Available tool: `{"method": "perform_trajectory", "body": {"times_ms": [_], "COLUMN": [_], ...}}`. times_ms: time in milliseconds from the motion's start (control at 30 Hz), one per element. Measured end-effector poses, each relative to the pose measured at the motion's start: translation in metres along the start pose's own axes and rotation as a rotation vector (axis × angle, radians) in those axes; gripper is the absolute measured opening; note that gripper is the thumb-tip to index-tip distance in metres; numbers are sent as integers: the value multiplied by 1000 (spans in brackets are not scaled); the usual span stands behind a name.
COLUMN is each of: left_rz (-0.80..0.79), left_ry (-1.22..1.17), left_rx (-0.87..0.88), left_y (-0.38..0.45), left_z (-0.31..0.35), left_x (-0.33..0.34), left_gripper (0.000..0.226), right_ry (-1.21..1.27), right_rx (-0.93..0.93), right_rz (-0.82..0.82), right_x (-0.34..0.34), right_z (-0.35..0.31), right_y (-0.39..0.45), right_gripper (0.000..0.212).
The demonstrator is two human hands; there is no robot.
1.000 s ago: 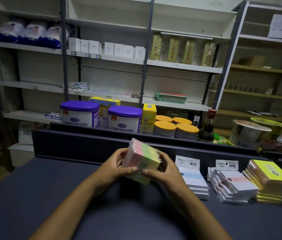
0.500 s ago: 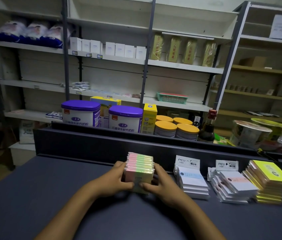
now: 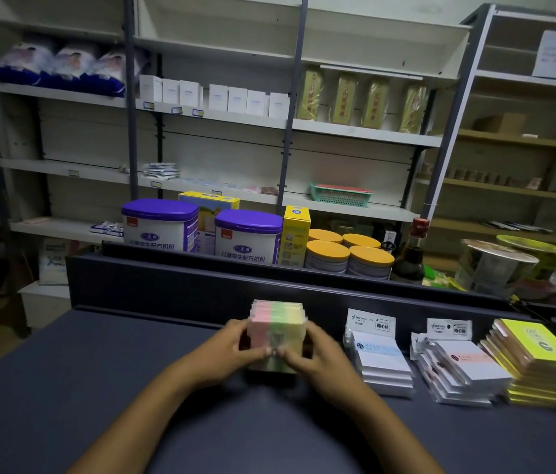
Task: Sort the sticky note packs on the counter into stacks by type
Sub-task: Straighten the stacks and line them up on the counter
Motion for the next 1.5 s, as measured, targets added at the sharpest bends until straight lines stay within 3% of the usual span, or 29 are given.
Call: {"method": "perform_trajectory", "body": {"times_ms": [67, 100, 267, 400, 867, 1133, 1300, 1400, 1500], "left_rz": [84, 118, 183, 221, 314, 266, 235, 439, 842], "left_ry": [-173, -205, -145, -185, -81, -57, -24, 147, 327], "left_rx": [-60, -94, -256, -357, -429, -450, -484, -441, -18], "left_y": [2, 3, 2, 2, 8, 12, 10, 3, -11], "left_z": [4, 3, -14, -22, -25, -27, -28, -13, 36], "left_x": [-10, -15, -21, -20, -35, -34, -34, -58, -85], "left_gripper": [29, 36, 68, 72, 70, 66, 78, 78, 55], "right_ry": [140, 169, 24, -2, 19, -163, -252, -335, -369], "right_rx": [114, 182, 398, 491, 546, 517, 493, 339, 118], "right_rz": [109, 146, 138, 156, 185, 217, 169, 253, 409], "right_x": [-15, -19, -15, -9, 9, 3, 0, -17, -48], "right_z": [0, 3, 14, 21, 25, 23, 16, -6, -31], "right_y": [5, 5, -6, -5, 8, 11, 9, 9, 3], "right_gripper": [24, 24, 61, 68, 73, 76, 91, 90, 57]}}
Point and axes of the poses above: each hand's wrist, its own y-axis towards the middle knuckle, its own x-axis out of the palm, z = x × y, the point moved 8 cm from there along y, towards the middle knuckle, and after that the axes turned 9 degrees about z, right-handed, at the moved point
